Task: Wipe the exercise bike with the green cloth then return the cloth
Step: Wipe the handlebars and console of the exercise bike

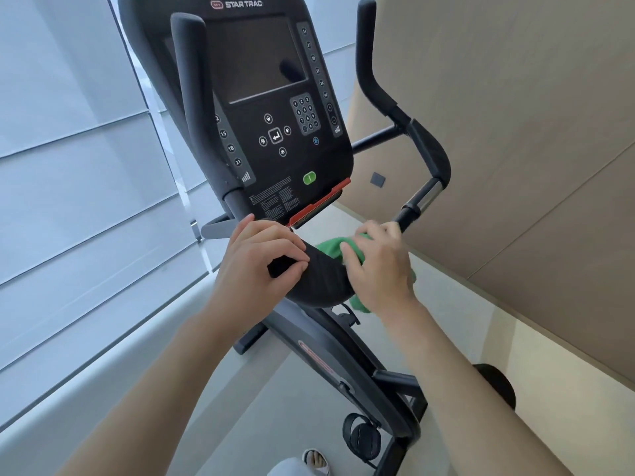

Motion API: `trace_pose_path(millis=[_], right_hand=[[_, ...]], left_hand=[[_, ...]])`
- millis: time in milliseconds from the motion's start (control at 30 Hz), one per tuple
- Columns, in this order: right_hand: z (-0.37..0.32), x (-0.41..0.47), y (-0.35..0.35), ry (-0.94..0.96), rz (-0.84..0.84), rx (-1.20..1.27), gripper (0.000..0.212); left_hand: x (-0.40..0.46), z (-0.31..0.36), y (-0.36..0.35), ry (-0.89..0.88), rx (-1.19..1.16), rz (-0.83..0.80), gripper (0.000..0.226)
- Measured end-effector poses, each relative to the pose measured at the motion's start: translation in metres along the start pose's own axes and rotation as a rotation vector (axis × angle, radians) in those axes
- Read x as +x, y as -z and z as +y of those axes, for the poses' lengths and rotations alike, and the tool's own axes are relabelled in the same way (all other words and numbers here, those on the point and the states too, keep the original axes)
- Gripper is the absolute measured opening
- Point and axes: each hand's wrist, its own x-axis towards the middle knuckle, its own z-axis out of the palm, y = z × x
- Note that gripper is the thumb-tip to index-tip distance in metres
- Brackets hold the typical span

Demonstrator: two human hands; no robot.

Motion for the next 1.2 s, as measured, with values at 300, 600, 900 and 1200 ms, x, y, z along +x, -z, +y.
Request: trace_pose_path(millis=[300,600,900,1200], right_hand=[[0.020,0.003,-0.009,-0.021,0.149,0.086,0.029],[-0.002,0.002,0.009,-0.173,-0.024,0.050,0.035],[-0.020,-0.035,0.009,-0.001,0.029,0.057,0.036],[0.097,0.049,-0.014,0.148,0.184,-0.040,0.032]], left_hand=[[-0.001,-0.002,0.000,-0.017,0.012,-0.008,0.011],[-0.019,0.006,0.003,-0.021,0.066,-0.059,0.018],[-0.016,0.032,-0.024,-0.229,0.061,-0.168,0.021],[0.036,0.053,-0.070,-0.165,0.188,-0.140,0.026]])
